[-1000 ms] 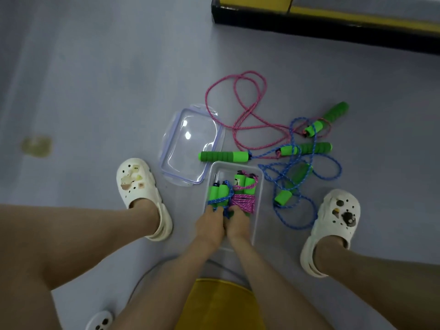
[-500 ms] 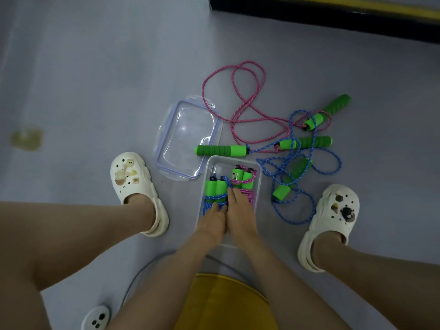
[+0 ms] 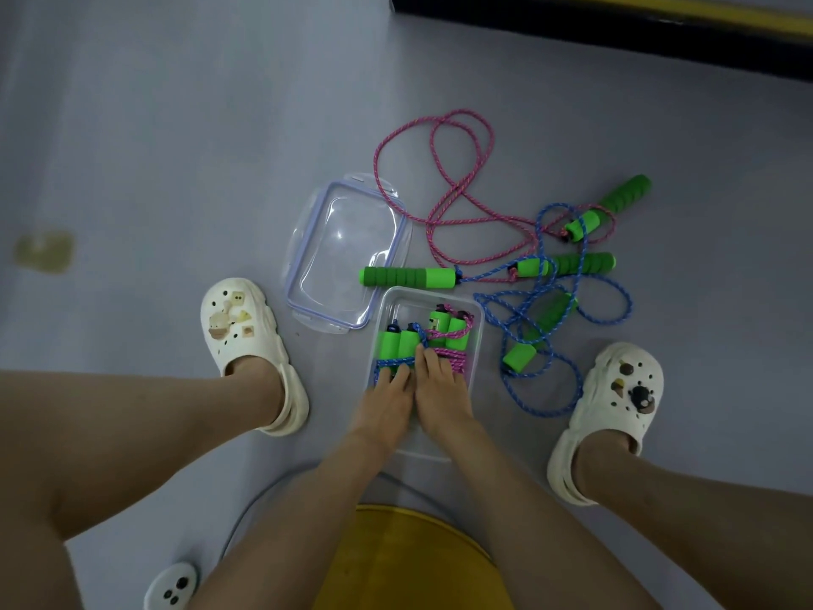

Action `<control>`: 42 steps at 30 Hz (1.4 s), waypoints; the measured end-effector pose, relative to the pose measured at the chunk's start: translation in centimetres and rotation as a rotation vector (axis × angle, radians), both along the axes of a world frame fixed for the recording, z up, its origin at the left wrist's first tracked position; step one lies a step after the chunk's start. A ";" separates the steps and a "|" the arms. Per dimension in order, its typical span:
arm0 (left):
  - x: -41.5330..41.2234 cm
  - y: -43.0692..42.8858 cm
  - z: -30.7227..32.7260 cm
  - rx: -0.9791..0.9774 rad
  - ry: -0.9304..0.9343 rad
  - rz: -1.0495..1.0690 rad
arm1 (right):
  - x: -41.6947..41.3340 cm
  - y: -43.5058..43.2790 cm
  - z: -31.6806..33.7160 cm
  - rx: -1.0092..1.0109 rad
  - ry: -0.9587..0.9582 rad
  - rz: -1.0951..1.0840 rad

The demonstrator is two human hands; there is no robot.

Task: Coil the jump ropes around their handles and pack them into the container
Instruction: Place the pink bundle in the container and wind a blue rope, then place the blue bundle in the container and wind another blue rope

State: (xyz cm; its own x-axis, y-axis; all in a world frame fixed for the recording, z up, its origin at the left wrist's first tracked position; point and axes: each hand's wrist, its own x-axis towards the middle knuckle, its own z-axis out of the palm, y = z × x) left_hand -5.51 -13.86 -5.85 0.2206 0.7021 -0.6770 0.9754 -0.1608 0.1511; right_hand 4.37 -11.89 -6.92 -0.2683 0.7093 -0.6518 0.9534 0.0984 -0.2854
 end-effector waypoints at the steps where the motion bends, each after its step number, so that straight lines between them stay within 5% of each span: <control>1: -0.1 -0.1 -0.3 0.013 0.029 -0.079 | 0.0 0.3 0.2 -0.004 0.018 -0.001; 8: -0.2 -0.1 -0.9 0.078 0.110 -0.299 | 1.6 2.2 2.4 -0.082 0.115 -0.143; 17: 0.9 5.8 2.7 -0.188 0.017 -0.139 | 4.8 5.5 5.6 0.018 0.109 -0.386; 24: 0.1 12.3 5.4 0.088 -0.060 0.048 | 7.3 7.8 6.0 0.015 0.047 -0.370; 42: 1.1 20.7 -3.6 -0.038 0.178 -0.081 | 7.8 9.6 1.9 0.035 0.156 -0.407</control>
State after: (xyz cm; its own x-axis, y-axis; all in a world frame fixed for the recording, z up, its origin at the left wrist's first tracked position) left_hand -4.42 6.81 -9.48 0.1499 0.6598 -0.7363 0.9713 -0.2373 -0.0150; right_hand 12.20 -2.26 -5.07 -0.0557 0.7986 -0.5992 0.8622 -0.2641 -0.4322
